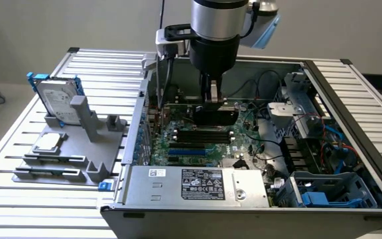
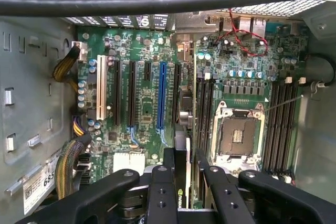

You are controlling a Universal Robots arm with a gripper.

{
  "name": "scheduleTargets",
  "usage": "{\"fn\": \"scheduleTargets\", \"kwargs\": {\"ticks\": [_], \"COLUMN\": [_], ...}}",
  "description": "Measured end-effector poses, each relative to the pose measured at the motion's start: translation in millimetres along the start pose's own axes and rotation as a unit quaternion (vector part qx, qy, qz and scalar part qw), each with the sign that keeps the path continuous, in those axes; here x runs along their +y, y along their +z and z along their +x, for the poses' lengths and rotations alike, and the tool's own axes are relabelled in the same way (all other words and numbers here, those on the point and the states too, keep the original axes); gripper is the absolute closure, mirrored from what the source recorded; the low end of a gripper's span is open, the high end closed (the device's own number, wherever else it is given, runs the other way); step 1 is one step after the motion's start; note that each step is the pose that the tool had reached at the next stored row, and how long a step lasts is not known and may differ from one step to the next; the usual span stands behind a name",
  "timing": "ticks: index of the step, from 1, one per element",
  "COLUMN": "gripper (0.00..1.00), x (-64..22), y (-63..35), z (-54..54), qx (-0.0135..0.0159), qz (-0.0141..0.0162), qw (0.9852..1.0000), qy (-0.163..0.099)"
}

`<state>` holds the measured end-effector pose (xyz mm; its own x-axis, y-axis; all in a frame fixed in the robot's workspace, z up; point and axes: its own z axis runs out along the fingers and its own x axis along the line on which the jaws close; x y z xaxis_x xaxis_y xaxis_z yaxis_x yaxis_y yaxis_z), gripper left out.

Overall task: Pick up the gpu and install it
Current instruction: 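Insert the gpu into the slot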

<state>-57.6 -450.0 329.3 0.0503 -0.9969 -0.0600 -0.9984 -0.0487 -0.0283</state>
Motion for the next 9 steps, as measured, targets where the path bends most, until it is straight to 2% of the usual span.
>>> {"fn": "scheduleTargets", "kwargs": {"ticks": [4, 9], "gripper": [0.74, 0.74], "x": [2.9, 5.0], "y": [0.7, 1.8], "z": [10.3, 12.6], "qx": [-0.0005, -0.0006], "qz": [0.0, 0.0001], "qw": [1.0, 1.0], "qy": [0.0, 0.0]}}
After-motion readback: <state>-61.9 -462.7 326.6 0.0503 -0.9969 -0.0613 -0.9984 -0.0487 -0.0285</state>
